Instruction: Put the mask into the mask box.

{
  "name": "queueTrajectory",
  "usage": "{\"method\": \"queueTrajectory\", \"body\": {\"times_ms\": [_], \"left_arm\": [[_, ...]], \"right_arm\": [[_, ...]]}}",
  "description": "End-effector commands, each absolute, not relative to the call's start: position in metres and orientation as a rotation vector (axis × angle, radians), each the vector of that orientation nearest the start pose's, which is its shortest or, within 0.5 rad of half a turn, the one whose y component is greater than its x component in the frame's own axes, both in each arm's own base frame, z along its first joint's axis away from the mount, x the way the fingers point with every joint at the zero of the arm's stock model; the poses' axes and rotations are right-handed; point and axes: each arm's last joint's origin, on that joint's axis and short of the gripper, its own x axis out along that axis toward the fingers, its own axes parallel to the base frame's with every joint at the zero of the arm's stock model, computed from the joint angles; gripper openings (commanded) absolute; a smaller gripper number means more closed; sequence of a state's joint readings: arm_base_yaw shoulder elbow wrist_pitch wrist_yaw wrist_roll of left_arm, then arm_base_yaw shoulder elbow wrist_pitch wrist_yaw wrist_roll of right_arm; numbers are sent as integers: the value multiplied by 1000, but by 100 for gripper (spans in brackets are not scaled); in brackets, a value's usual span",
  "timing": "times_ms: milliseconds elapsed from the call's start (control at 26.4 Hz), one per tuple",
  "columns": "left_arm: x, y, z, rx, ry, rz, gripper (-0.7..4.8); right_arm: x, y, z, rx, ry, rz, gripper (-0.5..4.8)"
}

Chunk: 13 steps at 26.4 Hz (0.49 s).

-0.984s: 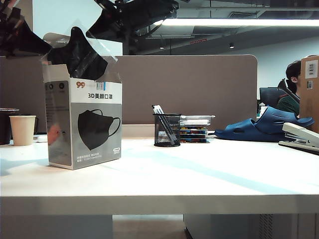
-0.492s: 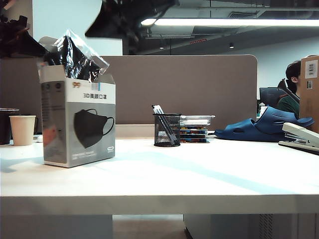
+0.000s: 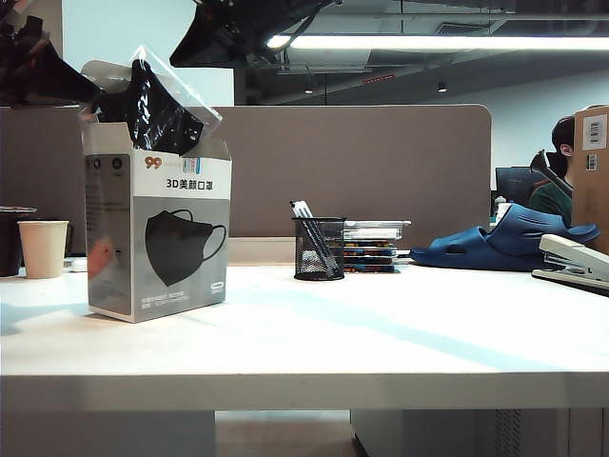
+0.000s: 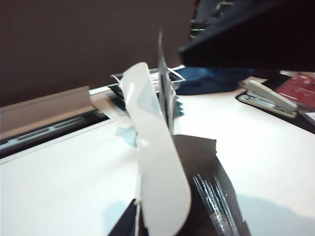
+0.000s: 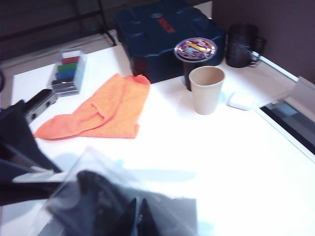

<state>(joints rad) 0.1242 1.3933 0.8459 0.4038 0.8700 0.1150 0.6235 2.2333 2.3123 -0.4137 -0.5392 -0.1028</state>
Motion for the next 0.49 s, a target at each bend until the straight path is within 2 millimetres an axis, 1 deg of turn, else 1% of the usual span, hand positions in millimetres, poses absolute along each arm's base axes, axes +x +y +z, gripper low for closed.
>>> {"method": "queueTrajectory", "body": {"times_ms": [38, 227, 378, 492], "left_arm": [[298, 14, 274, 27, 99, -795, -6], [297, 14, 271, 9, 126, -810, -6], [297, 14, 271, 13, 124, -810, -6], [297, 14, 271, 14, 122, -810, -6]], "right_arm": [[404, 310, 369, -113, 236, 1128, -2], [406, 310, 373, -110, 188, 1123, -2], [404, 310, 367, -111, 256, 1137, -3], [401, 312, 364, -102, 285, 1205, -2]]}}
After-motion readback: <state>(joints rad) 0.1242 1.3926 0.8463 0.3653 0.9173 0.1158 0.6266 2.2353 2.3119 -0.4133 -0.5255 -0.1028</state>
